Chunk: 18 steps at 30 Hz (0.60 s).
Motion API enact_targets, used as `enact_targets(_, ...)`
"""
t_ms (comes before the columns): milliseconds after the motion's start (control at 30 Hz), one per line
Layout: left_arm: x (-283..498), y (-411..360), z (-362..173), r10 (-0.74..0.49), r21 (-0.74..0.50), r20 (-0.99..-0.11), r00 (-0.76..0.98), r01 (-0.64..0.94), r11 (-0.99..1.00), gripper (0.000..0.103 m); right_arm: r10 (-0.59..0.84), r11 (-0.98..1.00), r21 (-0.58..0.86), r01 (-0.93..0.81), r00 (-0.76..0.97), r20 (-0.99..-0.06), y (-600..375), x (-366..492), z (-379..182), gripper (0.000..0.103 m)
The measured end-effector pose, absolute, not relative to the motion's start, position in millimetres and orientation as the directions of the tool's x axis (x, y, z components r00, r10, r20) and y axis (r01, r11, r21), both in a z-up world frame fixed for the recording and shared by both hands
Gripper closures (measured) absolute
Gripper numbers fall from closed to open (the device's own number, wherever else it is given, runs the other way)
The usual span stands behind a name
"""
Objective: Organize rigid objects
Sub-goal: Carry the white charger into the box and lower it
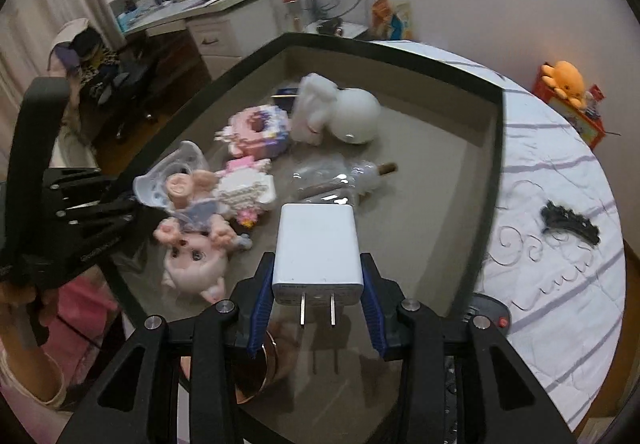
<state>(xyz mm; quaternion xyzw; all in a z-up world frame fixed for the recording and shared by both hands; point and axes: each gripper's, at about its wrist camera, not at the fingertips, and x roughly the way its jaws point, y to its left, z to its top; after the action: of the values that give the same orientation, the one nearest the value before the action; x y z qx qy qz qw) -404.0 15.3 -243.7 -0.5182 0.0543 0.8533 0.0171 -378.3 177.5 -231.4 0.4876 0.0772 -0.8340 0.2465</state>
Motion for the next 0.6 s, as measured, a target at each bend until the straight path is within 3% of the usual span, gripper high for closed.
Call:
enact_targets(200,-404,15,-243,-0.024,0.073,-0.886,-0.463,-0.089,-0.993,0.094,-0.352,-0.851,0.144,0.505,-0.345,-0.87,164,-395,-240,0.062)
enact_targets(267,-404,15,-243,-0.022,0.072,-0.886,-0.463,-0.09,-0.993,0.094,-0.29,-0.864,0.081,0.497,-0.36,-0.887,156,-400,-245,0.062)
enact_targets(600,-404,16,-244,-0.019,0.07,-0.886,-0.463,-0.093,-0.993,0.094,-0.229,-0.888,0.053,0.457,-0.339,-0.912,142,-425,-252,0.062)
